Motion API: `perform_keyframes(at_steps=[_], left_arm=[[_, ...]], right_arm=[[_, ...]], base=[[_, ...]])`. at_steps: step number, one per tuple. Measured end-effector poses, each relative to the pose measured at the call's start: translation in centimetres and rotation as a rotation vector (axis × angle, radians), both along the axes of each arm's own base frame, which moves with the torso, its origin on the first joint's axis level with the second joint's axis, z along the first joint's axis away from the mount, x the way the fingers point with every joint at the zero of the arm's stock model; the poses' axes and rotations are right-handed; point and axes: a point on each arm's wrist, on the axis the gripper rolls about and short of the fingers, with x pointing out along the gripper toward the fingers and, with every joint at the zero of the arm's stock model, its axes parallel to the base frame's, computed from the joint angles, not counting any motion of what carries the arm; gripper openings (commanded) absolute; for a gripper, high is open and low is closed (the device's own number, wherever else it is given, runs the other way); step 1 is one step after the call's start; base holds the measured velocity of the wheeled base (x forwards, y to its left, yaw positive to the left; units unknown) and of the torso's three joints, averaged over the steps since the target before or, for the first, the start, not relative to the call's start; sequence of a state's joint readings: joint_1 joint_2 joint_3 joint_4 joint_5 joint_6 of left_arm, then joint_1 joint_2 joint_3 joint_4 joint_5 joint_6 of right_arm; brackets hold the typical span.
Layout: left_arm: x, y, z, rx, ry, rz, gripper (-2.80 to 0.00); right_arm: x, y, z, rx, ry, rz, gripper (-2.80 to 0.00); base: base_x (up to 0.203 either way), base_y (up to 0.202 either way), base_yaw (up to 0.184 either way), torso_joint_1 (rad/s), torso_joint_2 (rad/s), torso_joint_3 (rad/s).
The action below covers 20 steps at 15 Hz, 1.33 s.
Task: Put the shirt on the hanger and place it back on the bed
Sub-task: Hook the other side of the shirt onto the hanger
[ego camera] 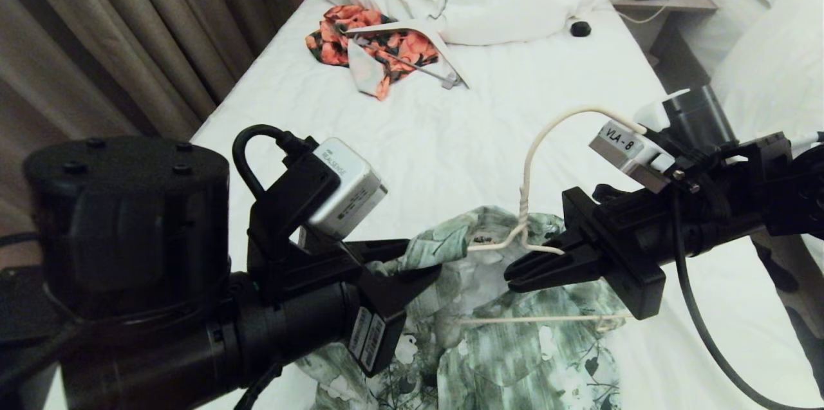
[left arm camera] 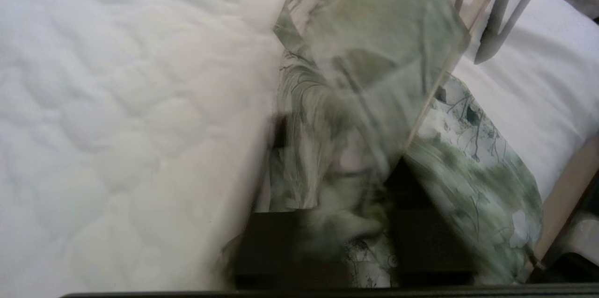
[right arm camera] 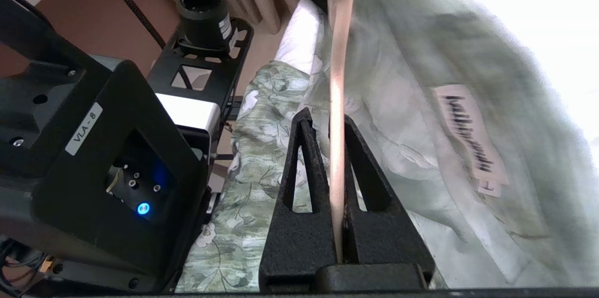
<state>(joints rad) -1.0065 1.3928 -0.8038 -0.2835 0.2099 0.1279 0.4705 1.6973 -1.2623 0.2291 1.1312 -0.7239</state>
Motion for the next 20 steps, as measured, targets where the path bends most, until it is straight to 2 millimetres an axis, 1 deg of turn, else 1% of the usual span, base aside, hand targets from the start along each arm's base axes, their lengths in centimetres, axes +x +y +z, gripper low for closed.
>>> perform_keyframes(at_steps=[10, 11, 14, 17, 18, 20], left_arm=[[0.0, -0.1, -0.3, 0.002, 0.009, 0.001, -2.80], [0.0, -0.1, -0.3, 0.002, 0.009, 0.002, -2.80], [0.0, -0.1, -0.4, 0.008, 0.013, 0.006, -2.80], [0.0, -0.1, -0.3, 0.002, 0.010, 0.005, -2.80], [0.0, 0.0, 0.0, -0.014, 0.002, 0.006, -2.80], [0.1, -0.1, 0.7, -0.073, -0.034, 0.008, -2.80]], right_arm=[[0.3, -0.1, 0.6, 0.021, -0.026, 0.002, -2.80], [0.4, -0.1, 0.6, 0.026, -0.036, 0.004, 0.00], [0.5, 0.0, 0.5, 0.048, -0.076, 0.006, 0.00], [-0.2, -0.3, 0.7, 0.019, -0.031, -0.025, 0.00], [-0.7, -0.7, 1.2, -0.005, 0.005, -0.068, 0.00], [-1.8, -1.4, 2.6, -0.048, 0.069, -0.214, 0.00]], base=[[0.000, 0.000, 0.000, 0.000, 0.00, 0.000], [0.000, 0.000, 0.000, 0.000, 0.00, 0.000], [0.000, 0.000, 0.000, 0.000, 0.00, 0.000], [0.000, 0.000, 0.000, 0.000, 0.00, 0.000], [0.000, 0.000, 0.000, 0.000, 0.00, 0.000], [0.000, 0.000, 0.000, 0.000, 0.00, 0.000]])
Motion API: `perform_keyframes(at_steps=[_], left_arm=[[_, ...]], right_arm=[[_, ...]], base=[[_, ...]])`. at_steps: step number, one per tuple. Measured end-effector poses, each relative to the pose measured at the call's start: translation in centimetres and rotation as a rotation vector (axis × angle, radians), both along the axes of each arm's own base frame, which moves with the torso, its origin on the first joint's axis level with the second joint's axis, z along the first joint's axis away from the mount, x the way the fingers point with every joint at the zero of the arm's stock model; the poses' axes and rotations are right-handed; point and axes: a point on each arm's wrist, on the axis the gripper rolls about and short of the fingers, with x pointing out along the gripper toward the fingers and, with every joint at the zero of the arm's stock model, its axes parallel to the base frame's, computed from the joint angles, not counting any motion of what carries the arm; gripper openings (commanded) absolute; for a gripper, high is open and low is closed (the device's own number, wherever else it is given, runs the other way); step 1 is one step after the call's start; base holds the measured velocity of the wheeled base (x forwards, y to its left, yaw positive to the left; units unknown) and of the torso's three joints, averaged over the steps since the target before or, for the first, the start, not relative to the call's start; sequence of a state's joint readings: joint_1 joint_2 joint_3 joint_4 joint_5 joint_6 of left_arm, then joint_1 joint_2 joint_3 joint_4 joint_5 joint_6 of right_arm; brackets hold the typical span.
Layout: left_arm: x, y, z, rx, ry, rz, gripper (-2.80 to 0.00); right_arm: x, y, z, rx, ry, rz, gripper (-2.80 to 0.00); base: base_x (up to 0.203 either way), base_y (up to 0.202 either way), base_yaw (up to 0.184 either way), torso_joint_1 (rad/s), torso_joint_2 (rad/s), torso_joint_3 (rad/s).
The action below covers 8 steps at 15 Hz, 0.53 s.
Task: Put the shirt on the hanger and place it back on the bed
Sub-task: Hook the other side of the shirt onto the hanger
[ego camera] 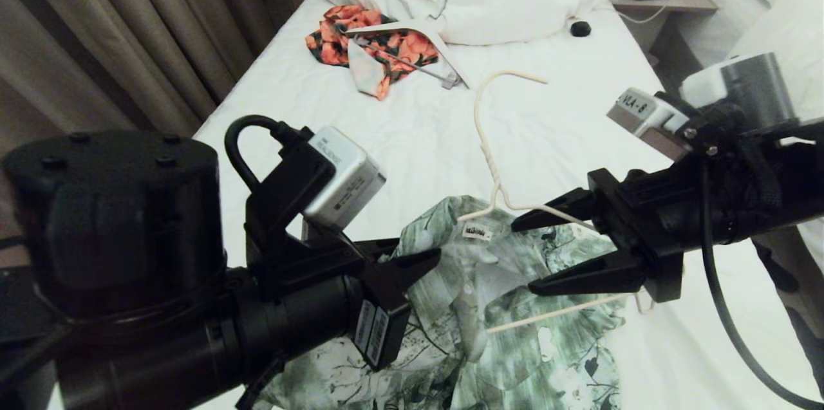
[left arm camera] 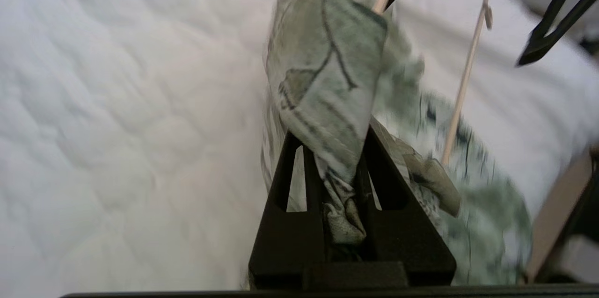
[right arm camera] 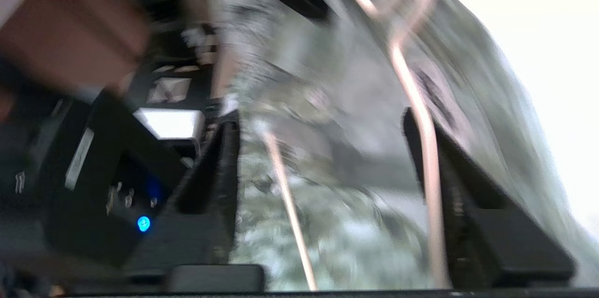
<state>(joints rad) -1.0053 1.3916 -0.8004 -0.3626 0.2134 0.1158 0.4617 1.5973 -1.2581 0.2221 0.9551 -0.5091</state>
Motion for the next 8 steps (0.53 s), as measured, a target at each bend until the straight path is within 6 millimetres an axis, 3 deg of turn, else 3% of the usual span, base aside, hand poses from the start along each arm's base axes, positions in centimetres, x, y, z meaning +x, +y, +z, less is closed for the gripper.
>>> perform_keyframes(at_steps=[5, 8], left_arm=[[0.1, -0.2, 0.0, -0.097, -0.014, 0.008, -2.80], [0.1, -0.1, 0.6, -0.163, -0.008, 0.014, -2.80]], right_arm=[[-2.7, -2.7, 4.1, 0.035, 0.146, -0.453, 0.00], [-3.7, -5.1, 6.7, 0.128, 0.156, -0.566, 0.00]], base=[[0.000, 0.000, 0.000, 0.000, 0.00, 0.000], [0.000, 0.000, 0.000, 0.000, 0.00, 0.000]])
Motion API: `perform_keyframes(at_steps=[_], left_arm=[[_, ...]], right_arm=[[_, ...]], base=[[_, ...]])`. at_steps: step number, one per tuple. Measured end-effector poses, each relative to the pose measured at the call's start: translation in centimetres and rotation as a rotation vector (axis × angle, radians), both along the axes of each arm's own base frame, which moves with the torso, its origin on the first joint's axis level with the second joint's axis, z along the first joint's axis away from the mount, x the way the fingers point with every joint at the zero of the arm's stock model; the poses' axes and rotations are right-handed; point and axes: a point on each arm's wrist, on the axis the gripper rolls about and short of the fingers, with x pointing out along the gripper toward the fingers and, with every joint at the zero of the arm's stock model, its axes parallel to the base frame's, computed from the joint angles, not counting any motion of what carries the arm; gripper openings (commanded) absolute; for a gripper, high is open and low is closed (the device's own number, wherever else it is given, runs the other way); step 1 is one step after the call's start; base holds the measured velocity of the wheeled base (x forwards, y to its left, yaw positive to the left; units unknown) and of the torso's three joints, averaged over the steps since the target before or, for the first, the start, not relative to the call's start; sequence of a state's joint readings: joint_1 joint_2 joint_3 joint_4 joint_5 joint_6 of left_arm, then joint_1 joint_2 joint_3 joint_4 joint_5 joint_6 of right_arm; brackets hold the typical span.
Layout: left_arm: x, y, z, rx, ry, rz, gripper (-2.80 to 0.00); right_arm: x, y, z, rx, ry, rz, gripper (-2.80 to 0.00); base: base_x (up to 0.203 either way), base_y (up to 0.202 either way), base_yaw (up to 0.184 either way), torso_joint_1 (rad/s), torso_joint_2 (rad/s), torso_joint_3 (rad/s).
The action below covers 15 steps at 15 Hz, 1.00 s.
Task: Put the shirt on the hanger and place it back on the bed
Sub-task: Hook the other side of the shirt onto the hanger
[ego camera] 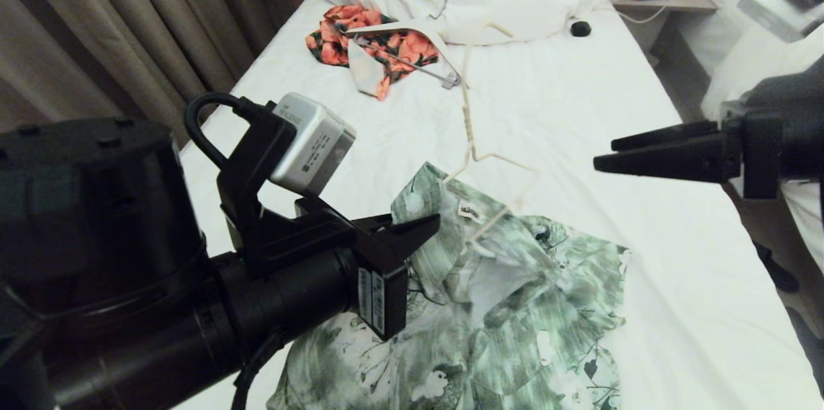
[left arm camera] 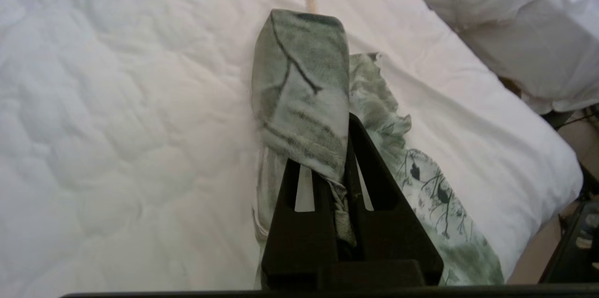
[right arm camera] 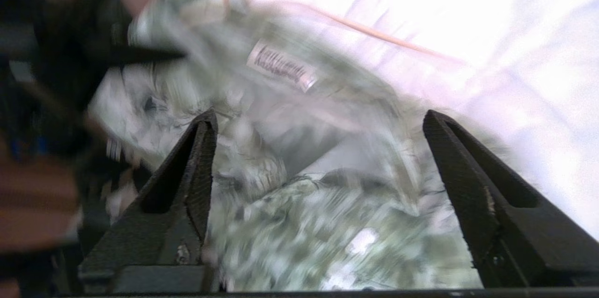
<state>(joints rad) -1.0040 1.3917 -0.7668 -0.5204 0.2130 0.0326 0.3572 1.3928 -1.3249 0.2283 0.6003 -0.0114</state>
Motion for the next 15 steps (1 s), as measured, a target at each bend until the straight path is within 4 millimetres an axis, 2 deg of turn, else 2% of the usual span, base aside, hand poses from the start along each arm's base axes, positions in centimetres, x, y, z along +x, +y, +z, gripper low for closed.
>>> perform_keyframes(at_steps=[4, 6, 7, 12, 15], left_arm=[[0.0, 0.0, 0.4, -0.065, -0.015, 0.001, -2.80], [0.0, 0.0, 0.7, -0.089, -0.013, 0.001, -2.80], [0.0, 0.0, 1.1, -0.113, -0.027, 0.002, -2.80], [-0.1, 0.1, 2.8, -0.216, -0.060, -0.039, -2.80], [-0.3, 0.5, 3.5, -0.262, -0.053, -0.074, -2.80]], right_arm=[[-1.4, -1.9, 3.9, 0.166, 0.037, -0.116, 0.00], [-1.7, -2.3, 3.6, 0.158, 0.118, -0.160, 0.00], [-1.7, -2.4, 3.2, 0.138, 0.156, -0.196, -2.80], [-1.3, -2.5, 2.0, 0.065, 0.311, -0.344, -2.80], [-0.2, -1.9, 0.7, 0.004, 0.453, -0.416, -2.80]], base=[[0.000, 0.000, 0.000, 0.000, 0.00, 0.000], [0.000, 0.000, 0.000, 0.000, 0.00, 0.000], [0.000, 0.000, 0.000, 0.000, 0.00, 0.000], [0.000, 0.000, 0.000, 0.000, 0.00, 0.000], [0.000, 0.000, 0.000, 0.000, 0.00, 0.000]])
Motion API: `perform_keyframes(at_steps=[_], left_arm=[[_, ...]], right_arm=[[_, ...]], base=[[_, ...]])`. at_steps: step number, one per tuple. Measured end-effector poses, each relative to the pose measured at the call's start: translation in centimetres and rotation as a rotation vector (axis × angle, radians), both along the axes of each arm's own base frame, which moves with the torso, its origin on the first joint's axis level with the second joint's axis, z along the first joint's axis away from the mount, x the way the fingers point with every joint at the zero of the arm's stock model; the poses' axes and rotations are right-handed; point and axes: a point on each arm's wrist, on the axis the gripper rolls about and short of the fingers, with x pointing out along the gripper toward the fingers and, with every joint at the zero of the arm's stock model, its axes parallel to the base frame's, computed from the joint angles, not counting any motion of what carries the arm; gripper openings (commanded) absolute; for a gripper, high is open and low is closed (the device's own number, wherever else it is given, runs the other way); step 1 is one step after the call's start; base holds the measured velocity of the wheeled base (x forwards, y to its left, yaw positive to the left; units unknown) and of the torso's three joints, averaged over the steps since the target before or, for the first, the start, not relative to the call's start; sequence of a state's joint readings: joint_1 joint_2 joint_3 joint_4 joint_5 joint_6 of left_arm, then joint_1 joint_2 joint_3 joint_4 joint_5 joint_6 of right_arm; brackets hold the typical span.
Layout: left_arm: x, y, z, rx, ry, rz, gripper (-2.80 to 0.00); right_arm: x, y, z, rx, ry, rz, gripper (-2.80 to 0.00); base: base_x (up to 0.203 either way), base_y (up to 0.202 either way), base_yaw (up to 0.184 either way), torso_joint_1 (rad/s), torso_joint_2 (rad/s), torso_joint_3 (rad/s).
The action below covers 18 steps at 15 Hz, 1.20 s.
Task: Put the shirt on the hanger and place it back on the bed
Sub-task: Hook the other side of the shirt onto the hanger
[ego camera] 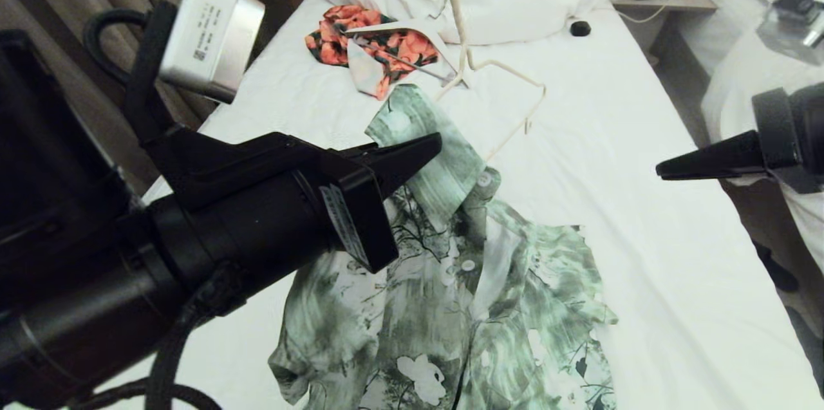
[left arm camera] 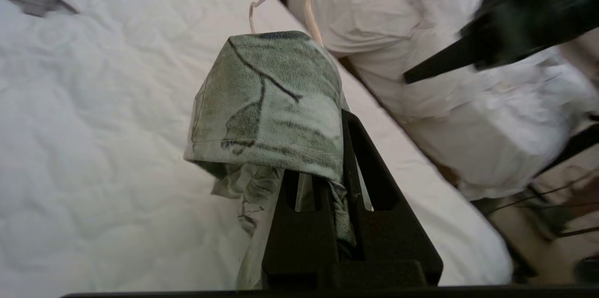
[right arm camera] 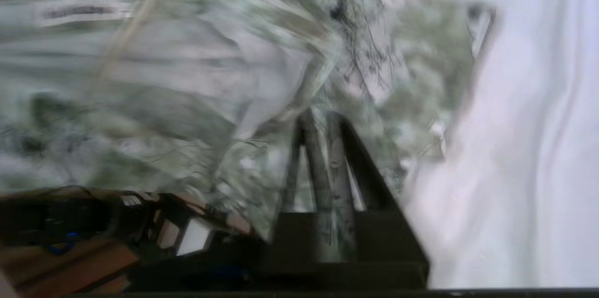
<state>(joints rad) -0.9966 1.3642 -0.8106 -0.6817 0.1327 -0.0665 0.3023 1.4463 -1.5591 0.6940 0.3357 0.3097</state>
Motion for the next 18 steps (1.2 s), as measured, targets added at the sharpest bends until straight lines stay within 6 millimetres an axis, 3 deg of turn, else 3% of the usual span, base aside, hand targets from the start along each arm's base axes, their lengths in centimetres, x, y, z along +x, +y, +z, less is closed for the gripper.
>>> perform_keyframes(at_steps=[6, 7, 9, 13, 18], left_arm=[[-0.7, 0.8, 0.8, -0.085, 0.048, -0.098, -2.80], [-0.8, 0.9, 0.9, -0.097, 0.058, -0.110, -2.80], [-1.0, 1.1, 1.1, -0.108, 0.061, -0.143, -2.80], [-1.1, 1.4, 1.3, -0.116, 0.056, -0.143, -2.80], [-1.2, 1.7, 1.6, -0.126, 0.047, -0.140, -2.80]], right_arm=[[2.9, 4.7, -3.7, 0.014, 0.140, 0.046, -2.80], [3.3, 5.6, -4.5, 0.000, 0.144, 0.056, 0.00], [3.7, 7.1, -6.0, -0.030, 0.155, 0.069, 0.00], [4.1, 7.9, -7.4, -0.053, 0.171, 0.091, 0.00], [5.5, 9.0, -10.4, -0.027, 0.017, 0.165, 0.00]], base=[[0.000, 0.000, 0.000, 0.000, 0.00, 0.000], [0.000, 0.000, 0.000, 0.000, 0.00, 0.000], [0.000, 0.000, 0.000, 0.000, 0.00, 0.000], [0.000, 0.000, 0.000, 0.000, 0.00, 0.000], [0.000, 0.000, 0.000, 0.000, 0.00, 0.000]])
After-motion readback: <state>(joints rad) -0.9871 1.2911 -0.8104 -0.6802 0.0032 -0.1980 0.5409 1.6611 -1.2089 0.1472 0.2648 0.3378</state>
